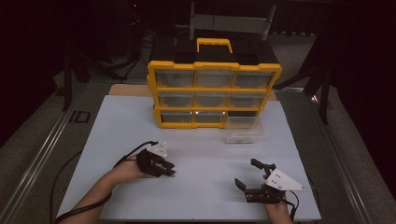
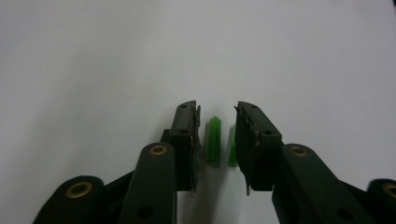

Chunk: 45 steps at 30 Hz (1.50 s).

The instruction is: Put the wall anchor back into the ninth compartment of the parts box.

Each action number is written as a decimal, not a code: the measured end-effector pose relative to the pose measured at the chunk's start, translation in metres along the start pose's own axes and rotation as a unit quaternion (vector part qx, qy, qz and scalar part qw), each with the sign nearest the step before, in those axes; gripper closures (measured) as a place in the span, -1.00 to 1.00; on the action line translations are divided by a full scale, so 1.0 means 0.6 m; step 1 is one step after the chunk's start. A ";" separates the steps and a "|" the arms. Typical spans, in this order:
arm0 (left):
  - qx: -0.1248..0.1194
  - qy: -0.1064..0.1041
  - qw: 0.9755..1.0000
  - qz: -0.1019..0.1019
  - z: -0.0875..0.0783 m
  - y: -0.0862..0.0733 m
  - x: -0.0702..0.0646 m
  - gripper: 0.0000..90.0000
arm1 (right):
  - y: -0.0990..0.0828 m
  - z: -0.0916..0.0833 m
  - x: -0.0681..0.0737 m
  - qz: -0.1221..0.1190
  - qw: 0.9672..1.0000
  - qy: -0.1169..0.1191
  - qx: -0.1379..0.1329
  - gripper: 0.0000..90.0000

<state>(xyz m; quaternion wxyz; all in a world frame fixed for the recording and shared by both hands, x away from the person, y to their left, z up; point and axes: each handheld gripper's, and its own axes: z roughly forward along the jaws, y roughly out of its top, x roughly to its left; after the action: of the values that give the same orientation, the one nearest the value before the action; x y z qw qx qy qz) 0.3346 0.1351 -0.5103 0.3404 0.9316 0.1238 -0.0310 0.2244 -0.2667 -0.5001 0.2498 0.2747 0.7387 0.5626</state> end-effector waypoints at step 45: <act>0.012 0.004 0.998 0.060 -0.080 0.169 0.010 0.90 | 0.002 -0.004 -0.002 0.002 1.000 -0.001 -0.005 -0.78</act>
<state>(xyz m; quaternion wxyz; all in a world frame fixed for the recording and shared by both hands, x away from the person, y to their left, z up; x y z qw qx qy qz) 0.3648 0.0924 -0.4110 0.3295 0.9416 0.0686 -0.0084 0.2238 -0.2689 -0.4985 0.2509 0.2754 0.7349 0.5667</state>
